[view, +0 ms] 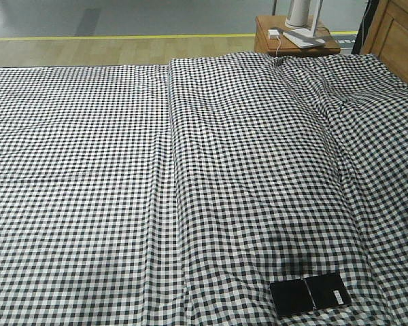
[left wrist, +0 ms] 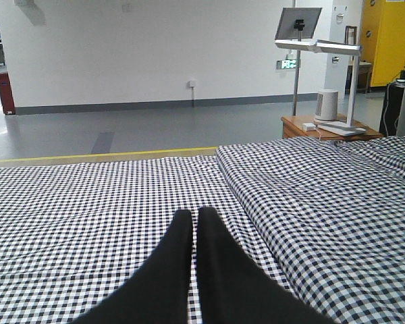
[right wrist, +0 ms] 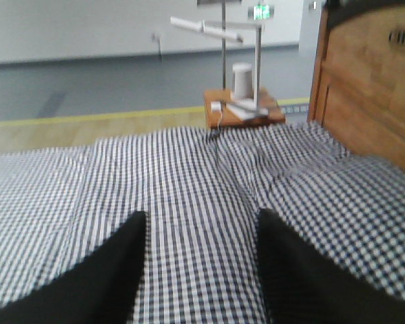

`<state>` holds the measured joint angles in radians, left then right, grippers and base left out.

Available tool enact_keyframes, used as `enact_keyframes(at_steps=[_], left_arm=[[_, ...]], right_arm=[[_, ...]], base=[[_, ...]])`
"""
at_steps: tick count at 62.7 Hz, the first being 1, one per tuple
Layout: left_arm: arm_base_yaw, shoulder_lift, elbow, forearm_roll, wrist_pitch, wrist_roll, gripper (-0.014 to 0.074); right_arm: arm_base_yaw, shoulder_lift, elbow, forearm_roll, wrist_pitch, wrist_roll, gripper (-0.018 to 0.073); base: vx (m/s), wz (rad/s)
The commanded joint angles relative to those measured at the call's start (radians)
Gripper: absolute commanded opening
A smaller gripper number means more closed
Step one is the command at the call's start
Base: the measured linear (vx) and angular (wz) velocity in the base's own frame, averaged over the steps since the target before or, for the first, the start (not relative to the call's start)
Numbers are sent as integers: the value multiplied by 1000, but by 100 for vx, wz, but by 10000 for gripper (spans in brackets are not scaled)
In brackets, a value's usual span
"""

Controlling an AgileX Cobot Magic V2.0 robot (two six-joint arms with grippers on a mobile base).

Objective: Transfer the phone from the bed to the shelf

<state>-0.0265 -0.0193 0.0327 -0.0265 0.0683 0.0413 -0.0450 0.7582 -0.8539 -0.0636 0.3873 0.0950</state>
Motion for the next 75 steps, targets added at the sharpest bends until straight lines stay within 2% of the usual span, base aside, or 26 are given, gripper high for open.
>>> enact_keyframes(at_steps=[1,6,8,26,50,57,62,75], left_arm=[[2,-6,-24,-11,-75,-9,1],[2,-6,-24,-11,-75,-9,1],[2,-6,-24,-11,-75,-9,1],[2,-6,-24,-11,-75,-9,1],[2,-6,-24,-11,-75,-9,1],[2,-6,-24,-11,-75,-9,1],[2,-6,-24,-11,-75,-9,1],[2,-6,-24,-11,-75,-9,1]], right_arm=[[-7,30,-35,-7,-51,1,568],[-7,45,-35,-7,-52,1,702],[-7,51,-35,-7,-52,1,729],[-7,83,-49,-7,-26,5,705],[-10,309,-397,-53,374,49,692],[-73,416,-499,-46,475,34,688],[-146,489,-546,15,497,-19,686],[-374,686,-597,377,505,-306,671]], base=[[0,0],[0,0],[0,0],[0,0],[0,0],[0,0],[0,0],[0,0]])
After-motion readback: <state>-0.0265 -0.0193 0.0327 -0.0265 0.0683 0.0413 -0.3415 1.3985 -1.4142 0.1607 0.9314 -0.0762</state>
